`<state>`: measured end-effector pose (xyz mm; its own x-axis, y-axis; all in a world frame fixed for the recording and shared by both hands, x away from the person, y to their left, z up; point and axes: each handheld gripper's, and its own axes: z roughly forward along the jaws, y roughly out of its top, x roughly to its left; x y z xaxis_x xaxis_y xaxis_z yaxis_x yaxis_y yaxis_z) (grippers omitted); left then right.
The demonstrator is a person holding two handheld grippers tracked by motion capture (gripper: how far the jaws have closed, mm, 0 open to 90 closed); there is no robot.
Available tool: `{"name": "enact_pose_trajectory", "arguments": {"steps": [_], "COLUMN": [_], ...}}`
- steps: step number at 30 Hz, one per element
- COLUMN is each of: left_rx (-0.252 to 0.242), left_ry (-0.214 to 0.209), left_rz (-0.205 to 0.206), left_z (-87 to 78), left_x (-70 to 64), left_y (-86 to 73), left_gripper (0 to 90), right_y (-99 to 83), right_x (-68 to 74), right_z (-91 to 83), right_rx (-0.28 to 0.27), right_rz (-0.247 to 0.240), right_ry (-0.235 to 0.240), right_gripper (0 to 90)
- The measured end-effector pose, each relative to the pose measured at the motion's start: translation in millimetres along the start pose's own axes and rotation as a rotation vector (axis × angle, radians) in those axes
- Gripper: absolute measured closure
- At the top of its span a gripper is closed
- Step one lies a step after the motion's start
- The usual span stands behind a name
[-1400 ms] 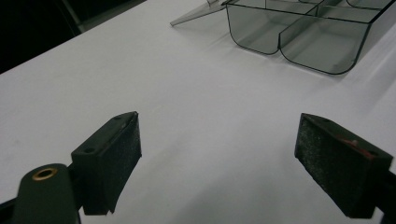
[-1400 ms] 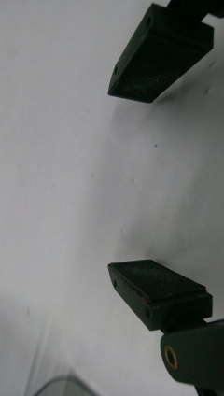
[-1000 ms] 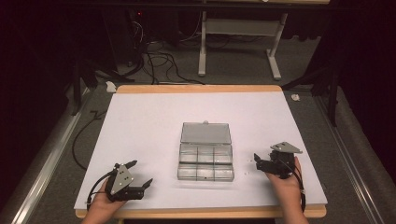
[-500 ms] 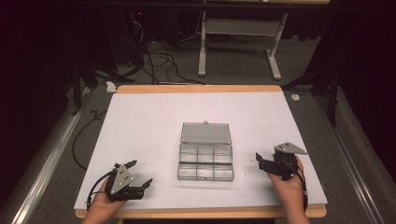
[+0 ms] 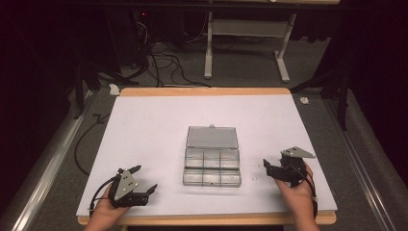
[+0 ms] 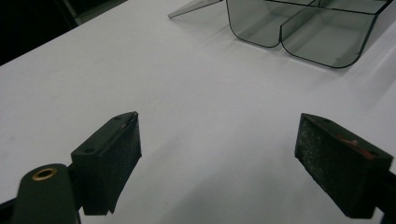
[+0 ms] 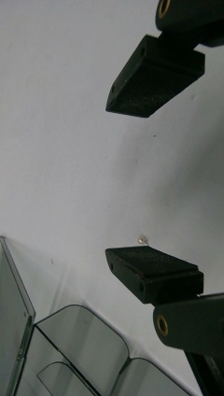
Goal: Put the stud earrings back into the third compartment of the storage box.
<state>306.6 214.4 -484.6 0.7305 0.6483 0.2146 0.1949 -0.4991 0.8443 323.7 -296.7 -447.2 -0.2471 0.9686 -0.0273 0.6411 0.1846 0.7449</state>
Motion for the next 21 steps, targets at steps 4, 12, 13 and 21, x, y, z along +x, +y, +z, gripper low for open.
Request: {"name": "enact_pose_trajectory", "arguments": {"steps": [4, 12, 13, 21], "left_rx": [0.001, 0.001, 0.001, 0.001], "left_ry": [-0.001, -0.003, -0.003, -0.005], "left_rz": [-0.001, -0.001, 0.000, 0.001], "left_z": [0.2, 0.2, 0.2, 0.3], "left_x": [0.1, 0.2, 0.2, 0.0], "left_y": [0.0, 0.1, 0.0, 0.1], "left_gripper": [15.2, 15.2, 15.2, 15.2], "right_y": [0.3, -0.9, -0.9, -1.0], "right_x": [1.3, 2.6, 2.6, 2.1], "right_z": [-0.3, -2.6, -3.3, -7.3], "right_rx": [0.045, 0.106, 0.110, 0.167], "right_rz": [0.000, 0.011, 0.010, 0.019], "right_ry": [0.017, 0.042, 0.044, 0.058], "right_gripper": [26.4, 27.8, 28.1, 30.9]}}
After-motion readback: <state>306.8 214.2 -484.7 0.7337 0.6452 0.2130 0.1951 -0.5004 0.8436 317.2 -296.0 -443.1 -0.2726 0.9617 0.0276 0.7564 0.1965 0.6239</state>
